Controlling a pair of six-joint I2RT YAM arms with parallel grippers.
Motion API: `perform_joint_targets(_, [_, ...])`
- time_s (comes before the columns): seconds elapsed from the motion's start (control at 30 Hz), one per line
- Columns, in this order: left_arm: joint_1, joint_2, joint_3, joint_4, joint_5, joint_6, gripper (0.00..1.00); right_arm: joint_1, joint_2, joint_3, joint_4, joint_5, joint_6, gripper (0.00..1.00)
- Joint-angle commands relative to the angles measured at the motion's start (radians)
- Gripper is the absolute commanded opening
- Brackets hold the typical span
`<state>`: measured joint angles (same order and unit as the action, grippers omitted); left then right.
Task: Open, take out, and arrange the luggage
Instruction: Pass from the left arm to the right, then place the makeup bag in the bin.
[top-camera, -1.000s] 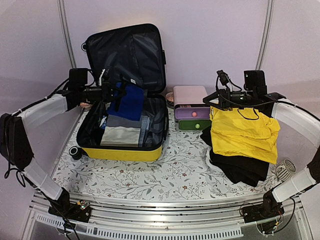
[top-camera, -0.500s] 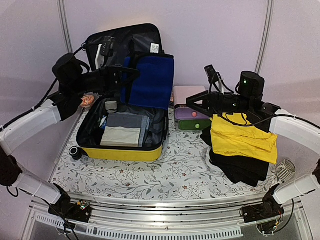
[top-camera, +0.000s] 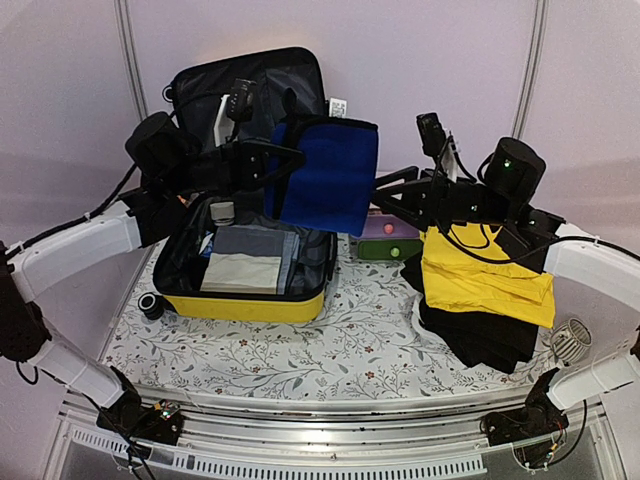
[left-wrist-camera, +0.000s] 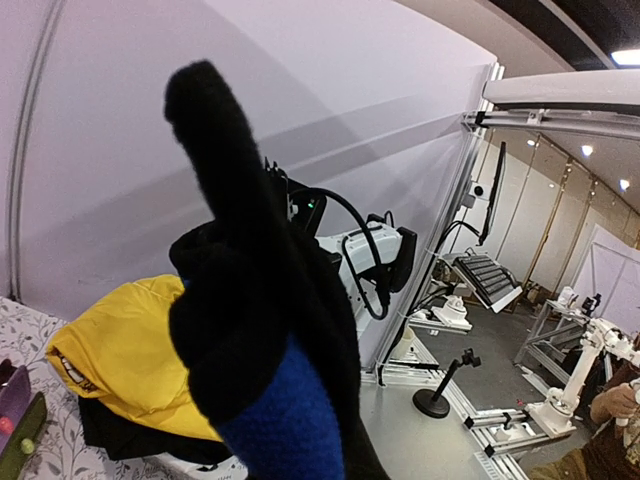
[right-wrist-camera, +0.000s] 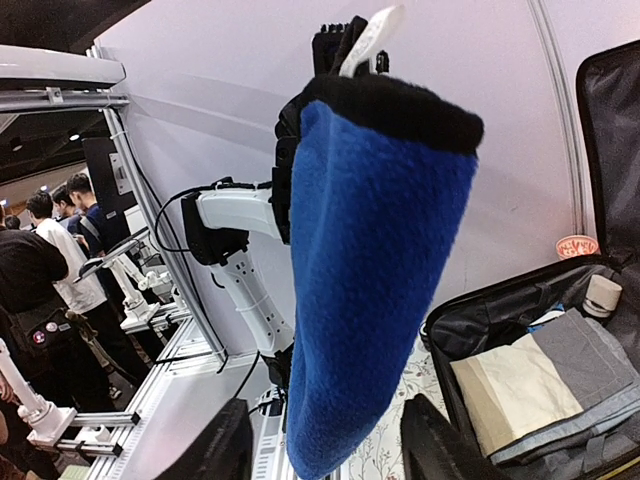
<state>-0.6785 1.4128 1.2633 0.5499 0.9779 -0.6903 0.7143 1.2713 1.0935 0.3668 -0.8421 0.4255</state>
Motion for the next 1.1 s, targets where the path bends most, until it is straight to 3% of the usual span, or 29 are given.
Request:
perform_joint_targets(0.0, [-0.024, 0.031, 0.042, 0.051, 0.003, -0.012, 0.00, 0.007, 0.002, 0.037, 0.028, 0.017, 0.001, 0.46])
perform_joint_targets(0.2, [-0.037, 0.080, 0.054, 0.117, 0.021, -0.052, 0.00, 0.007, -0.006, 0.037, 0.021, 0.044, 0.002, 0.31])
perform_joint_targets(0.27, [-0.041, 0.104, 0.055, 0.136, 0.016, -0.061, 0.00, 0.007, -0.023, 0.038, 0.002, 0.082, 0.003, 0.09])
perform_joint_targets(0.3, [-0.042, 0.118, 0.054, 0.148, 0.013, -0.061, 0.00, 0.005, -0.039, 0.039, -0.028, 0.115, 0.002, 0.03])
perform_joint_targets(0.5, [-0.075, 0.331, 0.117, 0.288, -0.028, -0.145, 0.01, -0.009, -0.177, 0.092, -0.477, 0.392, -0.034, 0.01])
perform_joint_targets(0.6, [-0.109, 0.497, 0.225, 0.422, -0.022, -0.269, 0.01, -0.042, -0.227, 0.099, -0.716, 0.513, -0.002, 0.01])
perform_joint_targets(0.77, [-0.174, 0.838, 0.497, 0.620, -0.044, -0.462, 0.02, -0.123, -0.370, 0.041, -0.957, 0.616, 0.059, 0.01])
perform_joint_targets(0.97, [-0.245, 1.222, 1.041, 0.464, -0.081, -0.486, 0.05, -0.230, -0.420, 0.048, -1.260, 0.737, 0.075, 0.01])
perform_joint_targets(1.07, [-0.254, 1.287, 1.147, 0.346, -0.116, -0.427, 0.09, -0.283, -0.406, 0.008, -1.302, 0.784, 0.072, 0.01])
